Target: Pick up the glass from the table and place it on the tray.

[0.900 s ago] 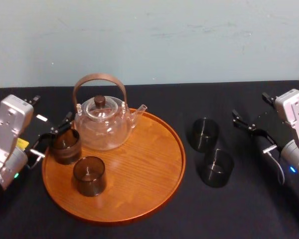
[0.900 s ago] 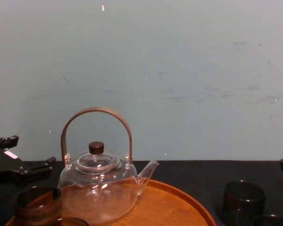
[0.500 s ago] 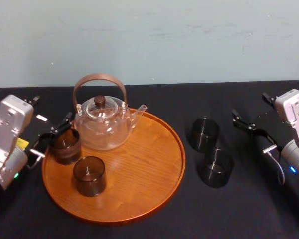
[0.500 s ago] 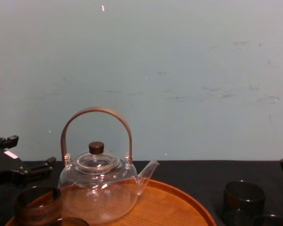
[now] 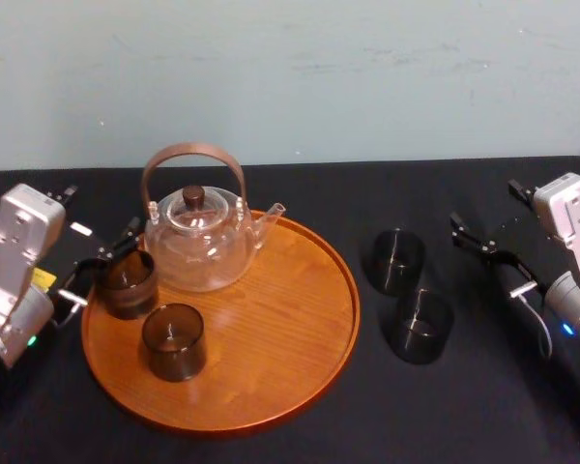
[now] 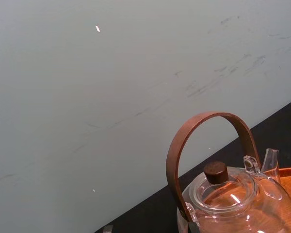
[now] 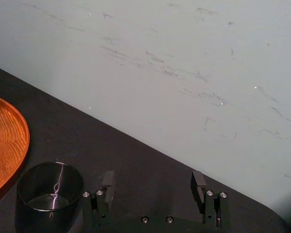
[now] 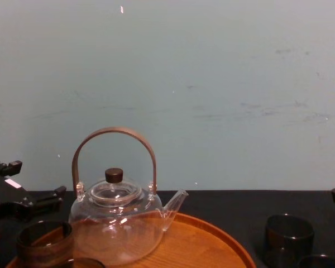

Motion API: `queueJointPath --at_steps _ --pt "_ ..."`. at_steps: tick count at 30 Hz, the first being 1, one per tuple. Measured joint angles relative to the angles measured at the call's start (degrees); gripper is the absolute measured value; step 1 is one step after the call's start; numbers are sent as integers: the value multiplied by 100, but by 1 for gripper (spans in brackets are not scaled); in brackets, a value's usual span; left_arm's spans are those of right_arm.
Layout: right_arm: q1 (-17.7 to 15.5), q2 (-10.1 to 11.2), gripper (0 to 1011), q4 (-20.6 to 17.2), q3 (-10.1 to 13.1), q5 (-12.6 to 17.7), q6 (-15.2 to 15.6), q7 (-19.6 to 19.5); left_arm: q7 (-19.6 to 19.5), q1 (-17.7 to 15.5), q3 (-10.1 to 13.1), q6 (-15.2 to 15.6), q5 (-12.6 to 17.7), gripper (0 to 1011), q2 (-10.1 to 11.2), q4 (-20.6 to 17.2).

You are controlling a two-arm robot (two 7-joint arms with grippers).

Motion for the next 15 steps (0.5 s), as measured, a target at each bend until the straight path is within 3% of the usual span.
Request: queueJointPath --at_steps 15 --pt "0 0 1002 0 0 0 0 0 0 0 0 0 0 1001 0 0"
